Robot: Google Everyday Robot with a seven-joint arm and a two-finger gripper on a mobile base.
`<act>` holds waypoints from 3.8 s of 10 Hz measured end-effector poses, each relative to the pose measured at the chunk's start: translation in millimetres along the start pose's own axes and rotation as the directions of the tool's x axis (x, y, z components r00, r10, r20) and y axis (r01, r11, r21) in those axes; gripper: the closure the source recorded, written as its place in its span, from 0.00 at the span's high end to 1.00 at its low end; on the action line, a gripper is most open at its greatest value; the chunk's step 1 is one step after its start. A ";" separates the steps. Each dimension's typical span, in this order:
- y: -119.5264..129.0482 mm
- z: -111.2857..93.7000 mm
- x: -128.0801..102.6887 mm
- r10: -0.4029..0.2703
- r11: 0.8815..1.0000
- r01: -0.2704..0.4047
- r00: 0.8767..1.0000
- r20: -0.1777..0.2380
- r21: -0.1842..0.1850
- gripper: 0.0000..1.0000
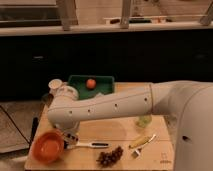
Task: Wipe red bowl with eraser
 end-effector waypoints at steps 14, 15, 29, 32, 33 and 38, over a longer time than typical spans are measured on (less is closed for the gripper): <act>-46.4 -45.5 -3.8 -0.211 0.963 0.196 0.975 0.064 0.187 0.04; -52.3 -46.1 -7.3 -0.238 0.955 0.217 0.968 0.085 0.203 0.04; -74.5 13.3 -15.9 -0.288 0.957 0.269 0.924 0.252 0.107 0.04; -95.2 18.3 -14.2 -0.339 0.940 0.310 0.900 0.276 0.141 0.04; -103.7 19.4 -17.6 -0.364 0.930 0.330 0.886 0.286 0.161 0.04; -104.3 19.3 -51.5 -0.468 0.884 0.424 0.810 0.354 0.199 0.04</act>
